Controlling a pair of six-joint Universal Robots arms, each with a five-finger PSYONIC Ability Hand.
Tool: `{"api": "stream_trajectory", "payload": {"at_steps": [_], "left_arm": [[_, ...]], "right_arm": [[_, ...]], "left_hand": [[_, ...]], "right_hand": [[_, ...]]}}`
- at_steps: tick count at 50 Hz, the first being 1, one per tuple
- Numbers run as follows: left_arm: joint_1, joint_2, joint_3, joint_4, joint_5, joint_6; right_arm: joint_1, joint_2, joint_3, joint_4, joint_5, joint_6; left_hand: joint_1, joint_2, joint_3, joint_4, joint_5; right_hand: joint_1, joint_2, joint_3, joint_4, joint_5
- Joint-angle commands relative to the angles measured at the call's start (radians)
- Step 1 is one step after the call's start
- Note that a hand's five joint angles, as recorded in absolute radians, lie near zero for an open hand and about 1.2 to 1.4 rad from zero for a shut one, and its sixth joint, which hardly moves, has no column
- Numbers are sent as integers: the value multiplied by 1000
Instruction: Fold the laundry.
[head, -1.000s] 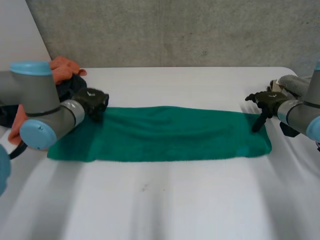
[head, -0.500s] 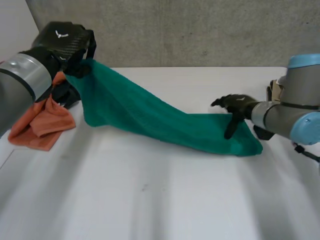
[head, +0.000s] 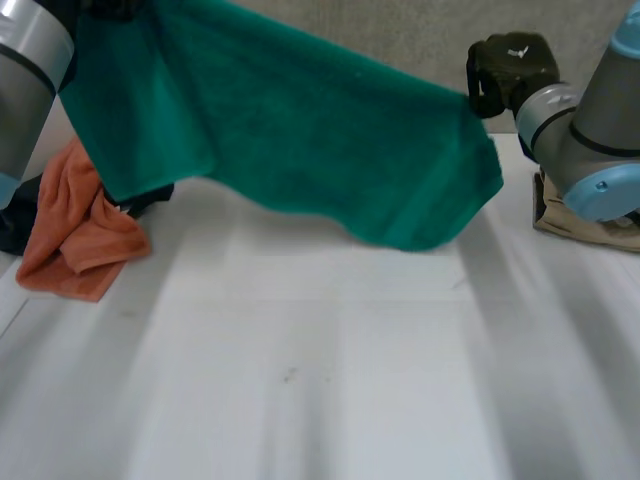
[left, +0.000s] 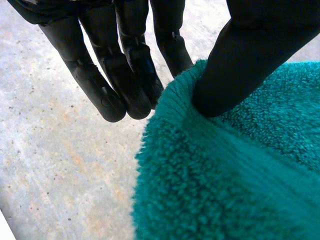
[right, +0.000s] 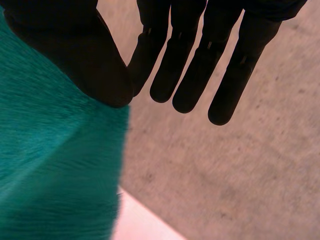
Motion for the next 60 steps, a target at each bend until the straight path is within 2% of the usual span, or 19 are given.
{"api": "stream_trajectory", "payload": {"at_steps": [1,7,12,15,18,21,23,24,25,27,30,31,33,39,47,53,56,59,60], "left_arm": [[-47,-10,20,-75,7,-10],[-37,51,-261,-78,22,-5],[-10,50,-600,-19,64,67],[-7,41,-712,-18,71,119],[-13,47,-806,-89,58,187],[-25,70,-830,-173,41,242],[-27,86,-829,-213,32,270],[-27,93,-826,-233,26,282],[-25,108,-812,-264,18,300],[-21,125,-779,-305,16,326],[-17,137,-729,-325,10,339],[-13,140,-688,-330,10,337],[-7,140,-642,-334,9,330],[1,45,-426,-371,-11,257],[18,-275,-39,-551,-57,138],[18,-462,145,-750,-19,81],[6,-493,154,-766,24,81],[-13,-504,141,-761,39,87],[-17,-504,133,-756,38,89]], "right_arm": [[0,-119,287,-37,-72,6],[-19,-243,587,-89,-103,-19],[-48,-288,822,-48,-172,-201],[-52,-285,885,21,-183,-345],[-65,-283,914,159,-190,-482],[-77,-288,901,250,-190,-533],[-80,-288,882,246,-192,-522],[-80,-288,873,233,-192,-510],[-78,-289,850,203,-186,-481],[-77,-289,811,151,-180,-441],[-75,-281,755,108,-170,-406],[-72,-262,716,79,-163,-386],[-71,-229,669,55,-155,-372],[-31,-76,459,32,-126,-359],[-17,165,151,75,-135,-375],[-23,306,-33,193,-150,-378],[-29,329,-52,207,-155,-378],[-34,329,-38,206,-160,-379],[-37,324,-27,206,-172,-379]], "left_hand": [[241,200,207,197,242],[241,200,207,197,242],[241,200,207,197,242],[241,200,207,197,242],[241,200,207,197,242],[241,200,207,197,242],[241,200,207,197,242],[241,200,207,197,242],[125,84,91,82,126],[-233,-273,-266,-276,-231],[-437,-477,-470,-480,-435],[-615,-655,-648,-658,-613],[-713,-754,-746,-756,-712],[-749,-789,-782,-792,-747],[-842,-883,-876,-886,-841],[-825,-866,-858,-868,-823],[-822,-863,-855,-865,-821],[-804,-845,-838,-847,-803],[-801,-842,-835,-844,-800]], "right_hand": [[259,218,211,203,228],[259,218,211,203,228],[259,218,211,203,228],[259,218,211,203,228],[259,218,211,203,228],[259,218,211,203,228],[230,189,182,174,198],[43,3,-4,-12,12],[-357,-397,-404,-412,-388],[-708,-749,-756,-764,-740],[-722,-762,-769,-777,-753],[-728,-768,-775,-783,-759],[-731,-771,-778,-786,-762],[-781,-821,-828,-836,-812],[-775,-815,-822,-830,-806],[-772,-812,-819,-827,-803],[-746,-786,-793,-801,-777],[-511,-552,-559,-567,-543],[-325,-365,-372,-380,-356]]}}
